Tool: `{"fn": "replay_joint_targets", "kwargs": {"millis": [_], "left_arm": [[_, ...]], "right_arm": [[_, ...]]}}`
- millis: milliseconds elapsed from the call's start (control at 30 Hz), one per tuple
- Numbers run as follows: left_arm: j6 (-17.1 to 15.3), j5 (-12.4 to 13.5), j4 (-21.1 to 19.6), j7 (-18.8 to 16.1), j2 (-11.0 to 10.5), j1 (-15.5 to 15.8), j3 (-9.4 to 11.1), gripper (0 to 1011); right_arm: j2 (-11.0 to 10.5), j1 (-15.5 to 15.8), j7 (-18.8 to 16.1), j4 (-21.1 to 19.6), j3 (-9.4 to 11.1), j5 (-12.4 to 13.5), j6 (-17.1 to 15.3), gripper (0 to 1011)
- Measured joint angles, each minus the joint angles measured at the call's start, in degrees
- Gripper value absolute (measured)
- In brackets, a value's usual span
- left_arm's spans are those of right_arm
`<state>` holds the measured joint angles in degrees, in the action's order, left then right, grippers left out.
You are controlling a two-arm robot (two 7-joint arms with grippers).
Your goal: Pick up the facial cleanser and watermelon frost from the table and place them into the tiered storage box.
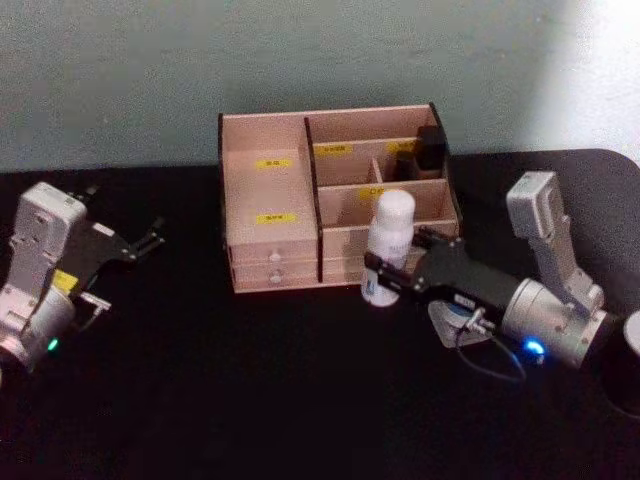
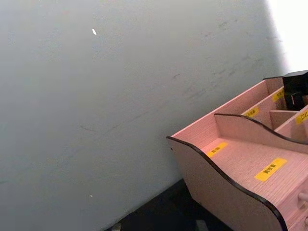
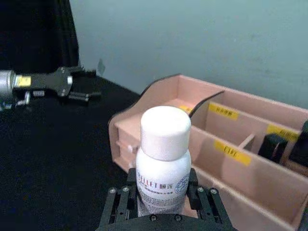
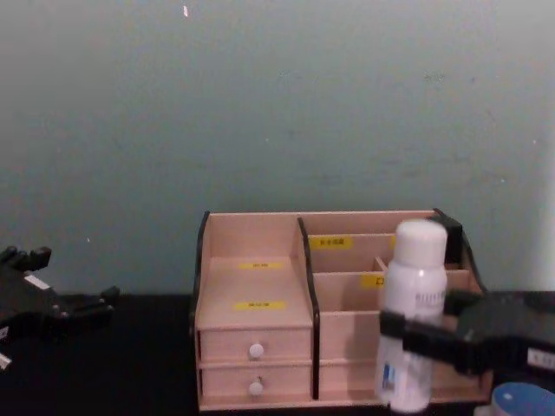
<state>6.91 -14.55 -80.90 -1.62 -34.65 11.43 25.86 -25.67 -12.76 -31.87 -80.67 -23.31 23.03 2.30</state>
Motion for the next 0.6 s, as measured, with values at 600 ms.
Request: {"fn": "replay_joint_targets", "kwargs": {"millis": [600], "left_arm": [[0.00, 0.00, 0.00, 0.00, 0.00, 0.00, 0.00, 1001]], "right_arm": [[2.25, -6.88, 3.60, 1.94, 0.89, -0.20, -1.17, 596]]}}
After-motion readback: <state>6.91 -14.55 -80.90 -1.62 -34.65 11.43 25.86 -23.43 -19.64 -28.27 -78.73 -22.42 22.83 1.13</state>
